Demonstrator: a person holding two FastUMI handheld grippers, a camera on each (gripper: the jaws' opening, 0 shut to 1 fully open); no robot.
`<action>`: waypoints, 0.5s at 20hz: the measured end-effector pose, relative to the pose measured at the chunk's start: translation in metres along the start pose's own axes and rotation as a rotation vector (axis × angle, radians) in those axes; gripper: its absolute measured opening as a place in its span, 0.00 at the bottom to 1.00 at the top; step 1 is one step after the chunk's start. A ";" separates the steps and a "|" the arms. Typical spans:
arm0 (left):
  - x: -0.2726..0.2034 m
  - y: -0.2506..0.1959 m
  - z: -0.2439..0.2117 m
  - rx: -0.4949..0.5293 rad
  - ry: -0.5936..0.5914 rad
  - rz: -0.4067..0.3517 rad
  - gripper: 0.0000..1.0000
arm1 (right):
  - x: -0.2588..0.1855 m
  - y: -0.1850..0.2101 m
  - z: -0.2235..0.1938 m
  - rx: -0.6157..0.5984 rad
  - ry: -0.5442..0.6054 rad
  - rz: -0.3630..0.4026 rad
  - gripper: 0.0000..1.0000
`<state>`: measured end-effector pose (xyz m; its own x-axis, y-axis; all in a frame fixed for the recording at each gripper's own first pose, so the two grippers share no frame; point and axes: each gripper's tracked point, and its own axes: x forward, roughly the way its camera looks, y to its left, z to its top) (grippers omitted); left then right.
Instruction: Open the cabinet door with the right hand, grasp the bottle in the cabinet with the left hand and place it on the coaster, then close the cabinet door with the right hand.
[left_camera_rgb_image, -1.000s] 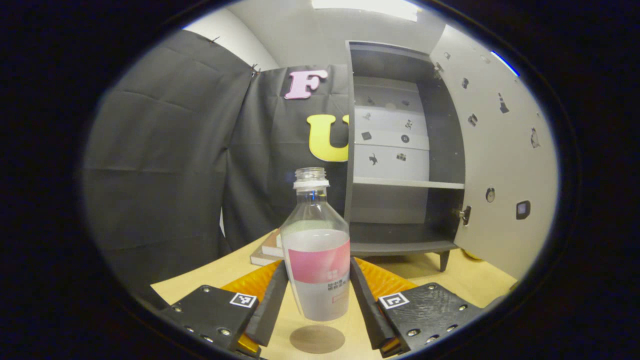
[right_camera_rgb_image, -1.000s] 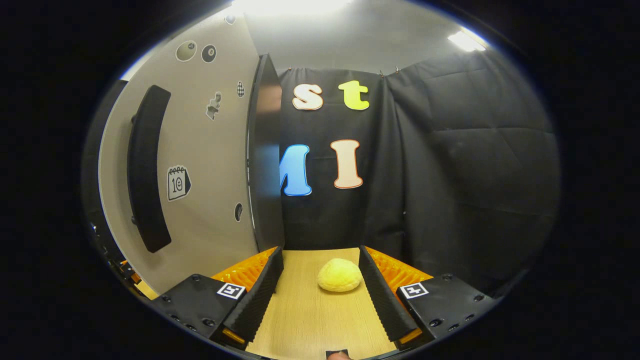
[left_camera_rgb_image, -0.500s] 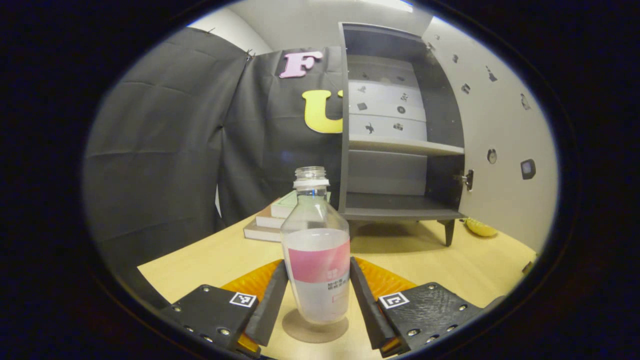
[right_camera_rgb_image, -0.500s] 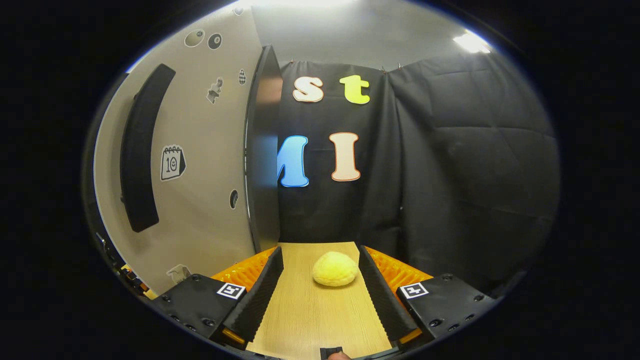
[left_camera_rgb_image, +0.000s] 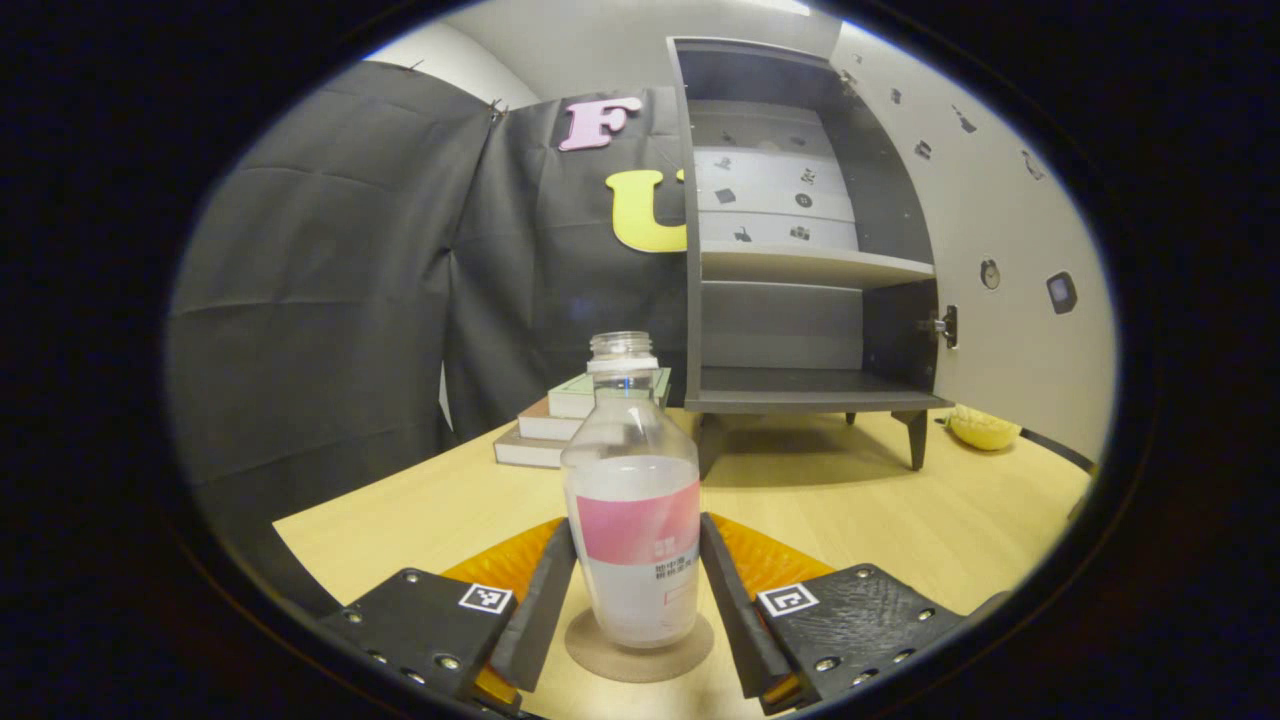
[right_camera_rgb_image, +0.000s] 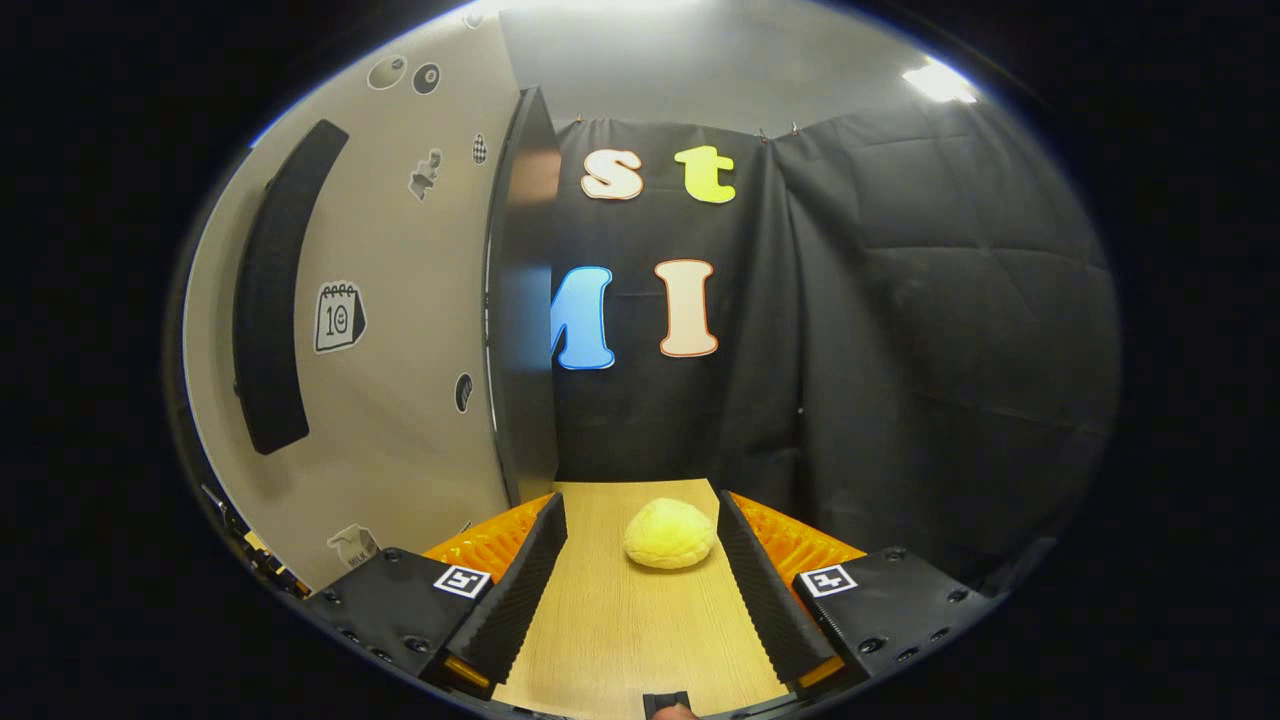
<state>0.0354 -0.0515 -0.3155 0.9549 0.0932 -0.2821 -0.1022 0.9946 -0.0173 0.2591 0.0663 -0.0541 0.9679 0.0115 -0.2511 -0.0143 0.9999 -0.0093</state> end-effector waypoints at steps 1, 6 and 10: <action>-0.001 -0.002 -0.005 -0.004 0.012 0.002 0.72 | 0.000 0.001 0.000 -0.007 -0.001 0.000 0.93; -0.015 -0.003 -0.013 0.018 0.018 0.009 0.75 | 0.006 0.009 -0.006 0.004 0.017 0.014 0.96; -0.017 -0.003 -0.014 0.040 0.040 0.027 0.76 | 0.010 0.012 -0.007 0.014 0.018 0.025 0.93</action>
<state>0.0158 -0.0565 -0.3246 0.9399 0.1189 -0.3201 -0.1158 0.9929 0.0288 0.2672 0.0781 -0.0638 0.9626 0.0360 -0.2686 -0.0344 0.9994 0.0106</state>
